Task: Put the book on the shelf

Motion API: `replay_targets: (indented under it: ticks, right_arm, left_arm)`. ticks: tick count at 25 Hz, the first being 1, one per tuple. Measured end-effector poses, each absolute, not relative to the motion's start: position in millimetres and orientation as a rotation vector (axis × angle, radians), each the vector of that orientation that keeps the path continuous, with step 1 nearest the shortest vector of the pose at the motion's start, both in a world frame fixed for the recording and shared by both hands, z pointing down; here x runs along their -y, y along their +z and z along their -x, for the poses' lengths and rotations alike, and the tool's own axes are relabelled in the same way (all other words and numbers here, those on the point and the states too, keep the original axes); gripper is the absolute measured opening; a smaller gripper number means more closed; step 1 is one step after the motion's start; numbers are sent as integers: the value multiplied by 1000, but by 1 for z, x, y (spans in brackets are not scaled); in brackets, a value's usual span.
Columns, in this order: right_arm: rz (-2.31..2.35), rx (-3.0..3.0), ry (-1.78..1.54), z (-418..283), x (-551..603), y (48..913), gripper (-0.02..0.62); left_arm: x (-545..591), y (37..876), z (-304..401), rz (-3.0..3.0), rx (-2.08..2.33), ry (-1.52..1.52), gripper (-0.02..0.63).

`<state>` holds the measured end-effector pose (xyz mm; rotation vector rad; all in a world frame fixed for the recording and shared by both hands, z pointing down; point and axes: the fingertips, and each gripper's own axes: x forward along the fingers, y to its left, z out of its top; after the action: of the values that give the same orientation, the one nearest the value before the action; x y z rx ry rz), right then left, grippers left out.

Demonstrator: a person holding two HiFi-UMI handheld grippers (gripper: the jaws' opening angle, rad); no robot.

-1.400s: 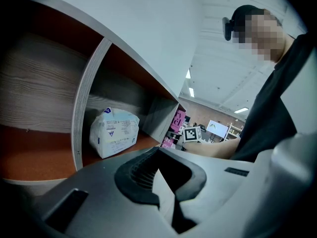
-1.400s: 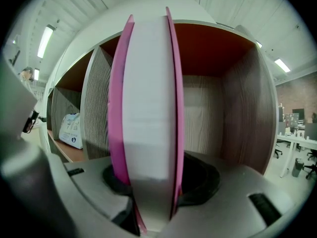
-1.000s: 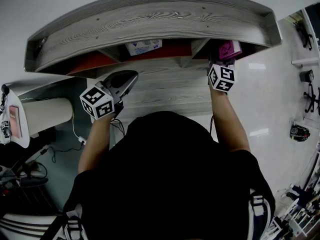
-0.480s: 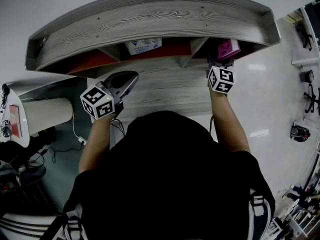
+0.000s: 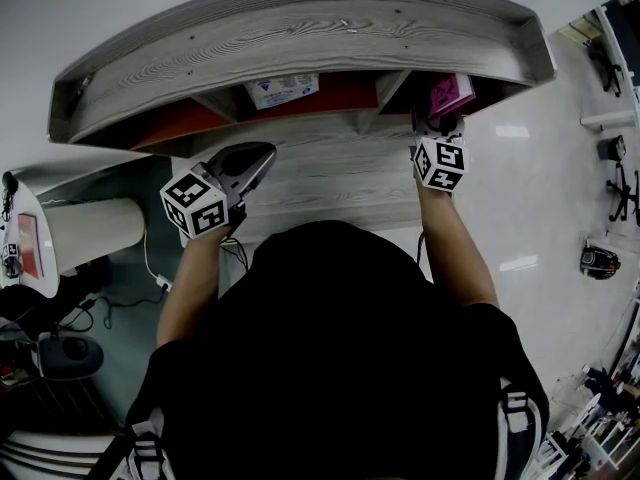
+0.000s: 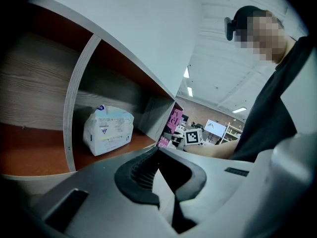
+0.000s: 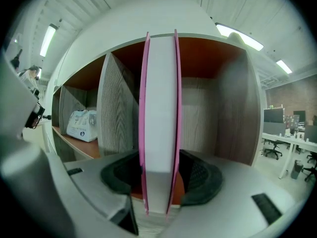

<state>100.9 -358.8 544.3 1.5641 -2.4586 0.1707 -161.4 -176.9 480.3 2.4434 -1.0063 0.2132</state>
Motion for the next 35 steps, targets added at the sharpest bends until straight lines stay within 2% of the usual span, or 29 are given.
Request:
replay_targets:
  ticks: [35]
  right_arm:
    - [-1613, 2443, 148, -130, 313, 525, 215]
  left_arm:
    - [171, 476, 150, -2478, 969, 217, 18]
